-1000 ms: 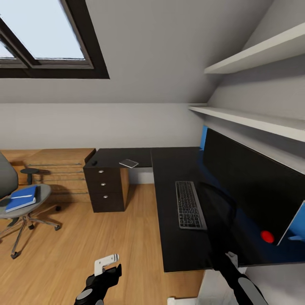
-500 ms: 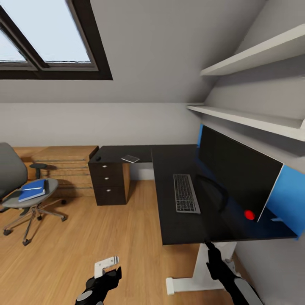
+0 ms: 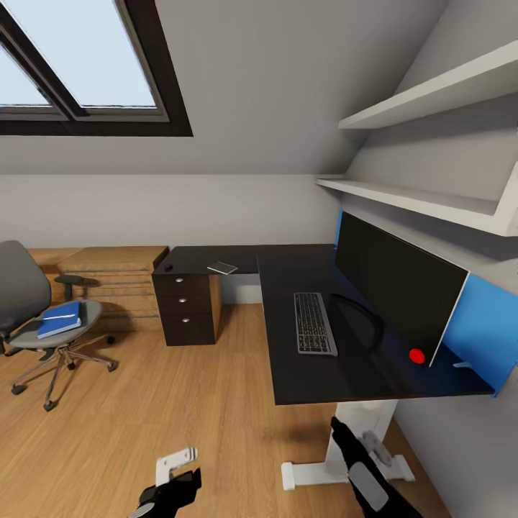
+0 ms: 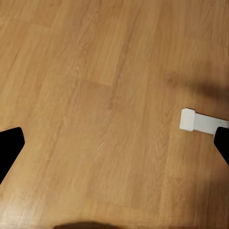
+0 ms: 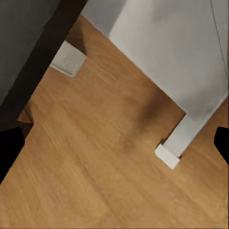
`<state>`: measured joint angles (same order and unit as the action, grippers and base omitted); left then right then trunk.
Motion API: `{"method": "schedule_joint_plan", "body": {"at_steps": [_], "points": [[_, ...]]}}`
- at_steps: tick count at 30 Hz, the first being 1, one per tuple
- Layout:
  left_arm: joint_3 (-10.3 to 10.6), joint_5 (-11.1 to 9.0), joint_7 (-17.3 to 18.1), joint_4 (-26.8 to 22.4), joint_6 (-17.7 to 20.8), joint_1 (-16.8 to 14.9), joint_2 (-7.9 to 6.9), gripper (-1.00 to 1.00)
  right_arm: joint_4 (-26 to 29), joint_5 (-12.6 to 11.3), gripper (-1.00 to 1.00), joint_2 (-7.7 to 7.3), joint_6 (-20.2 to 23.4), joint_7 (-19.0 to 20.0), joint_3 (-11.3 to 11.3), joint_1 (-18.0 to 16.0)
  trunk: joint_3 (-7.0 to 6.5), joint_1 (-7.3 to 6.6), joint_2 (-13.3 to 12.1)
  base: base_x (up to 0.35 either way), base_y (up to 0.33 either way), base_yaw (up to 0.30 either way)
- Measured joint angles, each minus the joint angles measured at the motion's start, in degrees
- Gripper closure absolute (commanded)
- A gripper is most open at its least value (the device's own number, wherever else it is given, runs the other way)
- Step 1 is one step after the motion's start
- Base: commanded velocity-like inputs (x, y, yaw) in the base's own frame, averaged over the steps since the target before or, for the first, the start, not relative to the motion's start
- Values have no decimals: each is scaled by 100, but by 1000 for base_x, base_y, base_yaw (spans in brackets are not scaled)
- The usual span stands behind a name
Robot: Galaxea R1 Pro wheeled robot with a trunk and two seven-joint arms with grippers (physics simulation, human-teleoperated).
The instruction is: In the bedroom, organize the workspace by keeping the computer under the desk, ensuring the monitor is on the desk, placing the keyboard on the desk next to the monitor, placing the mouse on the desk next to the keyboard, moving the folder from the swivel chair onto the desk next to the mouse, stacking the notebook on top of the folder with the pen on top of the notebook, and positioning the swivel chair next to the desk.
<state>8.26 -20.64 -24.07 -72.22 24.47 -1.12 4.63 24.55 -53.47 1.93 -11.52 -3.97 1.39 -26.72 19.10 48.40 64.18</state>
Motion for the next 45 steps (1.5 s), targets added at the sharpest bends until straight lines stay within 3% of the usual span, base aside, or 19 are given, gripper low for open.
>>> {"method": "schedule_joint_plan", "body": {"at_steps": [4, 6, 8, 11, 14, 18, 23, 24, 27, 29, 45], "points": [[-9, 11, 7, 696, -218, 1, -7, -100, -686, 1085, -100, 148, -855, 5, -8, -37, 1, 0, 0, 22, 48, 0], [-6, 21, 7, 927, -404, 1, -8, -100, -953, 1258, -100, 161, -955, 19, -8, -42, 0, -1, 0, 98, 162, 0], [18, 36, 5, 1480, -1028, 2, -10, -100, -1554, 1539, -100, 181, -1120, 54, -24, -40, 2, -1, 0, 155, 254, 0], [24, 48, 5, 1950, -1357, 1, -10, -100, -1838, 1736, -100, 201, -1313, 65, -14, -32, 0, -2, 1, 169, 278, 0], [25, 52, 13, 2594, -2109, -1, -16, -100, -2316, 2323, -100, 244, -1723, 70, -21, -19, 0, -2, 1, 177, 292, 0], [22, 66, 12, 2892, -2520, -1, -17, -100, -2530, 2764, -100, 316, -1816, 62, -12, -10, 1, -2, 1, 180, 295, 0], [20, 178, 11, 3099, -2628, -7, -12, -100, -2573, 2968, -100, 463, -1837, 68, -14, -1, 0, -2, 0, 175, 298, 0], [20, 180, 11, 3101, -2635, -7, -10, -100, -2573, 3584, -100, 540, -1837, 67, 3, 5, 0, -2, 0, 144, 309, 0], [20, 181, 11, 3108, -2632, -4, -9, -100, -2580, 3960, -100, 606, -1834, 64, -6, 8, 0, -2, 0, 141, 310, 19], [20, 180, 12, 3172, -2630, -4, -7, -100, -2577, 4053, -100, 726, -1837, 61, -7, 8, 0, -2, 1, 216, 251, 267], [26, 181, 14, 3278, -2622, -5, -3, -100, -2574, 4035, -100, 736, -1844, 41, -22, 7, 0, -3, 1, 266, 219, 276]]}}
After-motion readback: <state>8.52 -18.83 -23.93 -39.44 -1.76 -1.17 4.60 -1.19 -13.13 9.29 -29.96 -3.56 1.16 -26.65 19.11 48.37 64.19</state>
